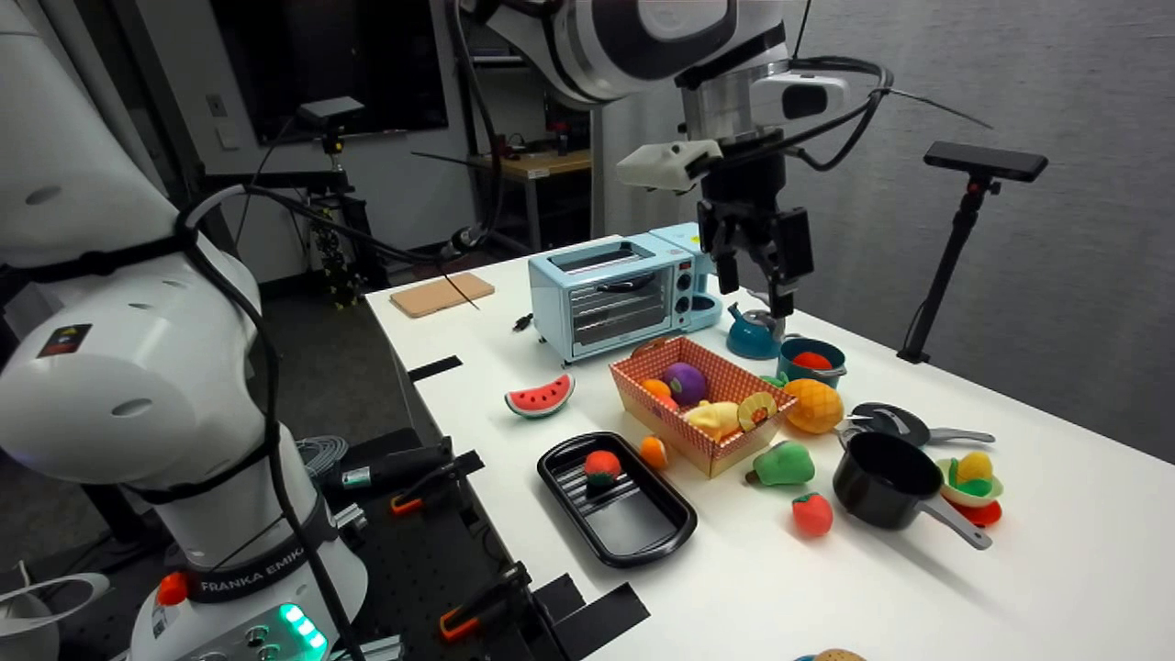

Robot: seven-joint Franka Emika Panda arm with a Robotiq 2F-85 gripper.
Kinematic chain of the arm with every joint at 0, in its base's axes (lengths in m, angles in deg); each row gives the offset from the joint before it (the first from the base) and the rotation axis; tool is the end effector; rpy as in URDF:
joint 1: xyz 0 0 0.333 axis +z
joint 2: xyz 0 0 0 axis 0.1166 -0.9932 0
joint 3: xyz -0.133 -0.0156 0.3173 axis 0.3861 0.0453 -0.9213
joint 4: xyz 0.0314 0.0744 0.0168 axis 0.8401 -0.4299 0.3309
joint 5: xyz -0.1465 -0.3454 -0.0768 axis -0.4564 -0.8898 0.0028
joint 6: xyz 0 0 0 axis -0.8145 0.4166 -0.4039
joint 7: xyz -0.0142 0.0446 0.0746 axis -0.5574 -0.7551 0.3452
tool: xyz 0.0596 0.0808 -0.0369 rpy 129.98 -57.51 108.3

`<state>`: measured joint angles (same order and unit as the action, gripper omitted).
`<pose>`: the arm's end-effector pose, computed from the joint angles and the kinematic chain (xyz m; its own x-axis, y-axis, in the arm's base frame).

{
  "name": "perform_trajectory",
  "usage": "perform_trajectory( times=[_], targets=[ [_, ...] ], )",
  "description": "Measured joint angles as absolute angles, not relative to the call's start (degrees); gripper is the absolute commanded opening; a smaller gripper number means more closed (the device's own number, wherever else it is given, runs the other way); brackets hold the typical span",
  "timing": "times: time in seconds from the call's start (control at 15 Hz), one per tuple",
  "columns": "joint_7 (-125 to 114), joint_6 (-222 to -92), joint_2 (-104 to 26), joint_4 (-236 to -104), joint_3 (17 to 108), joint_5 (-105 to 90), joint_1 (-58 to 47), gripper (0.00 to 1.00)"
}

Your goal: Pick up the banana from the orange box and put it on the table

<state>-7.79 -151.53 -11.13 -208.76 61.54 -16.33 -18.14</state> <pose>0.4646 -0.1281 0.4835 0.9528 -0.2440 0.1807 -0.2712 -0.9515 0.1453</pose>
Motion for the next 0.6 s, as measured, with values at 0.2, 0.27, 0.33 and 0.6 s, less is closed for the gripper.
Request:
perform_trajectory(
  times=[0.2, 0.27, 0.33, 0.6],
  targets=[
    [-12.3, -151.5, -14.6, -205.1, 59.2, -18.6, -16.5, 1.00],
    [-13.7, -151.5, -15.7, -203.9, 58.5, -19.6, -15.9, 1.00],
    [-14.9, -151.5, -16.7, -202.8, 58.1, -20.5, -15.3, 1.00],
    [-17.8, -151.5, -20.3, -199.0, 57.3, -23.0, -13.2, 1.00]
  ],
)
